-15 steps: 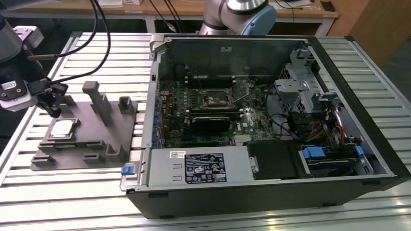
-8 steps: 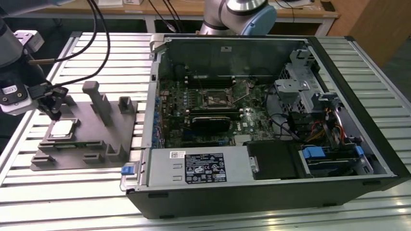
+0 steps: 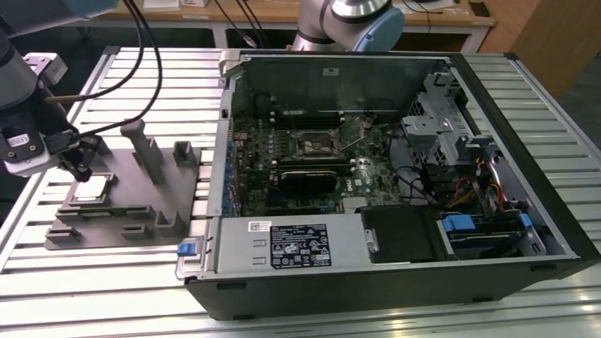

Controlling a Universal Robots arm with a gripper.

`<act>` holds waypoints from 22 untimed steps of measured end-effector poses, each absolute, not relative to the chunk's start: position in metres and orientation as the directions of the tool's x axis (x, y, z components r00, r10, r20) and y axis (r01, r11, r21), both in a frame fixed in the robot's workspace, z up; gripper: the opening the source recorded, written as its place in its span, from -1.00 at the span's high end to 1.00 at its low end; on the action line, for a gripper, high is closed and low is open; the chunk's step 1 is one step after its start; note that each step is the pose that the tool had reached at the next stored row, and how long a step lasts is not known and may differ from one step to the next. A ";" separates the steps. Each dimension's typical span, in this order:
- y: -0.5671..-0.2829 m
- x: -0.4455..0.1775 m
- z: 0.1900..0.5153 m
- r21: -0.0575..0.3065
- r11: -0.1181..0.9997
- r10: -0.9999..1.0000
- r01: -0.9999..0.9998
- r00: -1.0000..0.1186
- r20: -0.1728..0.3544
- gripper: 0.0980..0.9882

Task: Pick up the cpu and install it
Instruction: 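Pick up the cpu and move it towards the insertion slot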

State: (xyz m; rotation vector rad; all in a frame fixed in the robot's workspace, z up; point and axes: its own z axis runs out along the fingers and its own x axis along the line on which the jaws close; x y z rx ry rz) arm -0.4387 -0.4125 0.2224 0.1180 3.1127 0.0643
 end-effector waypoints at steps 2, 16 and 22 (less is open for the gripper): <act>-0.413 -0.439 0.219 0.042 0.996 0.076 0.075 -0.997 -0.024 0.98; -0.415 -0.443 0.203 0.042 0.996 0.076 0.075 -0.997 -0.024 0.98; -0.415 -0.444 0.198 0.042 0.996 0.076 0.075 -0.997 -0.024 0.98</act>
